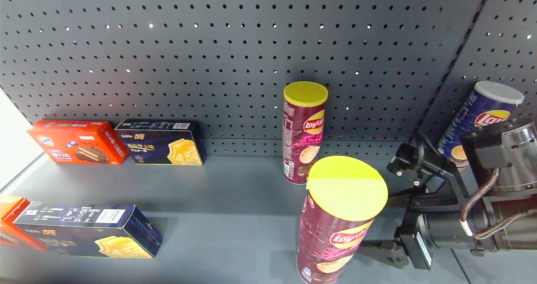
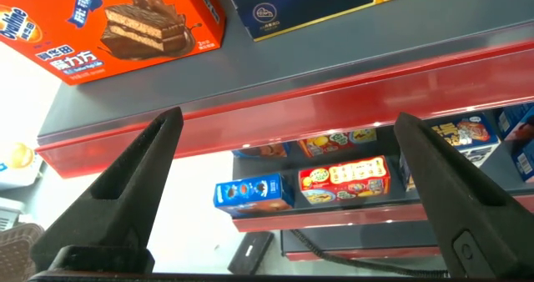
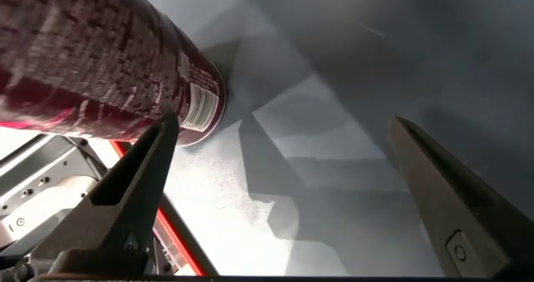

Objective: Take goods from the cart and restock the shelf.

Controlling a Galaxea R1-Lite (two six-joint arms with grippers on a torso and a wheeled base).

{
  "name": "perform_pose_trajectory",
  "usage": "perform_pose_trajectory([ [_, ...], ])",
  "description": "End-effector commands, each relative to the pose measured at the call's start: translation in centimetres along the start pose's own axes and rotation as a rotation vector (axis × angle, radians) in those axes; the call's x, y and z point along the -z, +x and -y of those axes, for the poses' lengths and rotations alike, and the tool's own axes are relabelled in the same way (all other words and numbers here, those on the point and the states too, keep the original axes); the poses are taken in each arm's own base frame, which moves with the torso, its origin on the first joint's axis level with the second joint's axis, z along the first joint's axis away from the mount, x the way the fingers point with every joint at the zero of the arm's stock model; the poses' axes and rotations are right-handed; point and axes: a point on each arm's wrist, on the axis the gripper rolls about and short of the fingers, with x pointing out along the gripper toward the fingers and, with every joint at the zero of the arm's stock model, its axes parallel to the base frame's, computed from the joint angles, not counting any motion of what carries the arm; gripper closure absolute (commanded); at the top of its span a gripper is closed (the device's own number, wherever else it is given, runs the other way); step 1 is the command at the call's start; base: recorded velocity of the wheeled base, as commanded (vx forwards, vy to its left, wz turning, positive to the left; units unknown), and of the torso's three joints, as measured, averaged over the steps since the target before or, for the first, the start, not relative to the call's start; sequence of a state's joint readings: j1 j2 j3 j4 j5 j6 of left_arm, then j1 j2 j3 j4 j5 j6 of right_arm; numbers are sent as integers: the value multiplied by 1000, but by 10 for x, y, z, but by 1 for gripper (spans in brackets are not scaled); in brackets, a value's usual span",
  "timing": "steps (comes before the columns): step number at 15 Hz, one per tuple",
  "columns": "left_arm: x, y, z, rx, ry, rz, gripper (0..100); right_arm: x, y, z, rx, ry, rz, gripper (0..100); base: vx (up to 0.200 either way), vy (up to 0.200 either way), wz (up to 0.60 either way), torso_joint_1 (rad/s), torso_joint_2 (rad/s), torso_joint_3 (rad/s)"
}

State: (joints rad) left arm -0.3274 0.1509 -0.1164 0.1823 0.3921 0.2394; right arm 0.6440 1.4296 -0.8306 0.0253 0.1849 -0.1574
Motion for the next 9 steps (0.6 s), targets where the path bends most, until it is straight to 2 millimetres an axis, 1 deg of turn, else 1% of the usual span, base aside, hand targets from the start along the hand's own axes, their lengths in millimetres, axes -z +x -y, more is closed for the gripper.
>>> perform_pose_trajectory([
  [1,0,0,0,-1,0,0,0,1,2,0,-3,0,-7,0,0,0,0,0,0,0],
  [6,0,0,0,0,0,1,0,1,2,-6,-26,-15,-7,0,0,0,0,0,0,0],
  [9,0,0,0,0,-2,1,0,0,4,-14,-53,-34,-9,0,0,0,0,0,0,0],
])
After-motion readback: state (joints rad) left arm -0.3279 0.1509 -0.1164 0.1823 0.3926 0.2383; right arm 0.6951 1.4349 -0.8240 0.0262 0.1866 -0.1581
